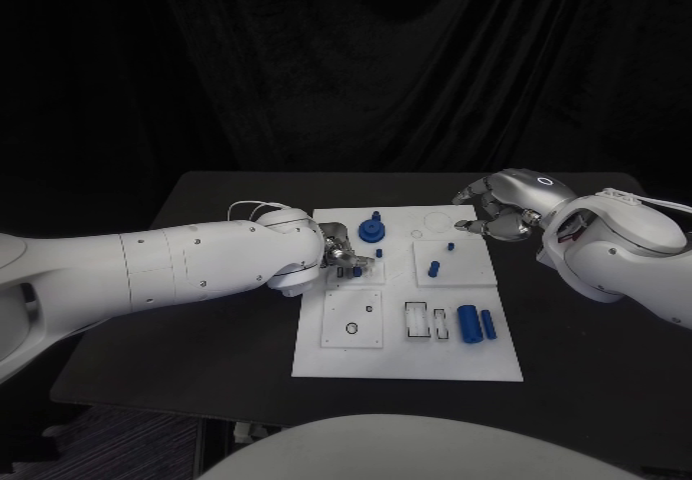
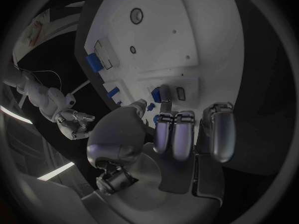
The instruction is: Assemble the parts on the task board
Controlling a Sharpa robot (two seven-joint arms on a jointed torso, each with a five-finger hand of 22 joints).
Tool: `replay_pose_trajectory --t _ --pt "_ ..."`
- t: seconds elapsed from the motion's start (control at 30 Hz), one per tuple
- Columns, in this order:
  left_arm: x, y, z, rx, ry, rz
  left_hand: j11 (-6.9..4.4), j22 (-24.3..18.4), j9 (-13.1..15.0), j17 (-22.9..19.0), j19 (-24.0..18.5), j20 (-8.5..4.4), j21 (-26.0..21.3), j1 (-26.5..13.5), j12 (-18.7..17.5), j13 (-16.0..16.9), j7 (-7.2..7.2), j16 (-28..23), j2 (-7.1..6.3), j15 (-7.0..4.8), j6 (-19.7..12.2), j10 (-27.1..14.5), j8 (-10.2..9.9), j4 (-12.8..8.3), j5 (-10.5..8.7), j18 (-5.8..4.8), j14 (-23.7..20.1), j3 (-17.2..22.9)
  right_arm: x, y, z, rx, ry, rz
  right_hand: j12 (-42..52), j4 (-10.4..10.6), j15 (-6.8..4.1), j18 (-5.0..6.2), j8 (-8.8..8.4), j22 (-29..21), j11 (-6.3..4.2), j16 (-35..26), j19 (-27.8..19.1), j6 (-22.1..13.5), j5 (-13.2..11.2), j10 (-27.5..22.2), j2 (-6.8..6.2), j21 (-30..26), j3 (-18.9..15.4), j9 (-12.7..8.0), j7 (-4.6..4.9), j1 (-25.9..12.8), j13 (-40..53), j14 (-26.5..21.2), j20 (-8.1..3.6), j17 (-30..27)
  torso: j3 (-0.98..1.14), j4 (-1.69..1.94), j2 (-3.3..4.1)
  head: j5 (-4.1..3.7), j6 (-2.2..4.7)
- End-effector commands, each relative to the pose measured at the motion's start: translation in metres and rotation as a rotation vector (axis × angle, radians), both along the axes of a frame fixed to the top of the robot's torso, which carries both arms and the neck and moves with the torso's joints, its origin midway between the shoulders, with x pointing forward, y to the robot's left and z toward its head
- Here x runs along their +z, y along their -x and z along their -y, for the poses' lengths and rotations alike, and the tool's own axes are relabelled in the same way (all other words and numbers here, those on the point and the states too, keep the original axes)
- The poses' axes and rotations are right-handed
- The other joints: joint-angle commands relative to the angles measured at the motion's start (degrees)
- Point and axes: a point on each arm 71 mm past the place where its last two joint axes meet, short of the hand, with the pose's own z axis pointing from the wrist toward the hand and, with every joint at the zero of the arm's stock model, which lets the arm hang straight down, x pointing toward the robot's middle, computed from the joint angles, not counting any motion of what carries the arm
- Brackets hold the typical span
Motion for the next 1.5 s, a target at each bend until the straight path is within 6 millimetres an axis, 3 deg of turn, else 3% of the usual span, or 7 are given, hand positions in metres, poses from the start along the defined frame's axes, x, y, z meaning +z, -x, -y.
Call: replay_pose_trajectory --t 0.03,0.63,0.83,0.9,1.17,1.3,1.5 --pt "0.005 -0.002 0.002 -0.052 0.038 0.147 -0.65 12.36 2.06 15.09 3.21 -0.66 0.64 -3.17 0.2 15.08 -0.6 0.15 0.83 -0.63 1.23 5.95 2.01 0.08 -0.56 -0.1 6.07 -2.58 -0.001 0.0 0.002 -0.014 0.004 -0.004 -0.25 0.09 0.43 0.16 -0.05 11.28 0.06 -0.38 1.32 0.55 0.3 -0.29 0.28 -0.27 -0.18 -0.09 0.02 -0.21 5.78 3.47 0.28 2.6 -0.01 0.03 -0.02 0.02 -0.01" --pt "0.039 -0.001 -0.011 -0.137 -0.015 0.341 -1.79 12.87 7.83 15.09 3.92 -1.68 2.47 1.92 0.2 15.08 -1.82 0.15 1.16 -1.64 1.43 5.95 6.0 -0.13 1.76 -0.48 6.07 -6.17 0.0 0.001 0.012 -0.036 0.004 0.001 -0.25 0.43 0.46 0.15 -0.1 11.29 0.07 -0.35 1.34 0.68 0.33 -0.25 0.41 -0.24 -0.33 -0.22 0.03 -0.64 5.78 3.49 0.34 2.65 -0.04 0.04 0.04 0.21 -0.01" --pt "0.052 -0.011 -0.018 -0.144 -0.043 0.306 -1.89 12.79 10.57 15.09 3.75 -1.76 2.18 8.09 0.2 15.08 -1.96 0.15 1.25 -1.71 0.23 5.95 6.94 -0.76 6.67 -0.42 6.07 -6.39 0.0 0.001 0.014 -0.041 0.006 0.0 -0.27 0.48 0.46 0.16 -0.11 11.29 0.06 -0.38 1.33 0.7 0.35 -0.26 0.44 -0.26 -0.35 -0.24 0.02 -0.71 5.75 3.48 0.34 2.6 0.04 -0.08 0.0 0.38 -0.01" --pt "0.052 -0.015 -0.022 -0.135 -0.057 0.271 -1.83 12.74 10.81 15.09 3.68 -1.73 2.02 10.17 0.2 15.08 -1.91 0.15 1.11 -1.66 -0.21 5.95 6.65 -1.03 7.0 -0.39 6.07 -6.12 0.0 0.001 0.015 -0.042 0.005 0.001 -0.29 0.54 0.46 0.16 -0.12 11.29 0.06 -0.39 1.34 0.72 0.37 -0.27 0.5 -0.24 -0.35 -0.26 0.02 -0.77 5.72 3.48 0.35 2.6 0.03 -0.11 0.04 0.51 -0.01" --pt "0.044 -0.034 -0.041 -0.077 -0.1 0.137 -1.41 12.66 10.41 15.09 3.52 -1.48 1.75 12.75 0.2 15.08 -1.36 0.15 0.64 -1.33 -1.4 5.95 5.0 -0.66 5.53 -0.34 6.07 -6.06 0.0 0.001 0.015 -0.039 0.003 0.005 -0.27 0.56 0.47 0.17 -0.15 11.28 0.07 -0.34 1.32 0.76 0.58 -0.24 0.65 -0.29 -0.28 -0.33 0.02 -0.72 5.75 3.5 0.36 2.67 -0.07 0.02 0.1 0.22 -0.01" --pt "0.042 -0.042 -0.047 -0.051 -0.124 0.116 -1.21 12.67 10.22 15.09 3.51 -1.28 1.8 12.98 0.2 15.08 -1.17 0.15 0.96 -1.13 -1.22 5.95 4.39 -0.27 2.13 -0.34 6.07 -6.11 0.0 0.001 0.016 -0.04 0.004 0.004 -0.27 0.56 0.47 0.17 -0.15 11.28 0.07 -0.34 1.32 0.76 0.58 -0.24 0.65 -0.29 -0.28 -0.33 0.02 -0.72 5.75 3.5 0.36 2.67 -0.03 0.12 0.12 0.05 -0.01" --pt "0.041 -0.052 -0.049 -0.03 -0.139 0.111 -1.11 12.68 10.22 15.09 3.52 -1.19 1.83 12.18 0.2 15.08 -1.07 0.15 0.93 -1.05 -0.84 5.95 4.24 -0.09 2.11 -0.35 6.07 -6.57 0.0 0.001 0.016 -0.038 0.005 0.002 -0.24 0.56 0.47 0.16 -0.17 11.29 0.08 -0.3 1.33 0.77 0.68 -0.2 0.7 -0.25 -0.25 -0.36 0.02 -0.69 5.79 3.52 0.37 2.73 -0.1 0.11 0.23 0.16 -0.01"
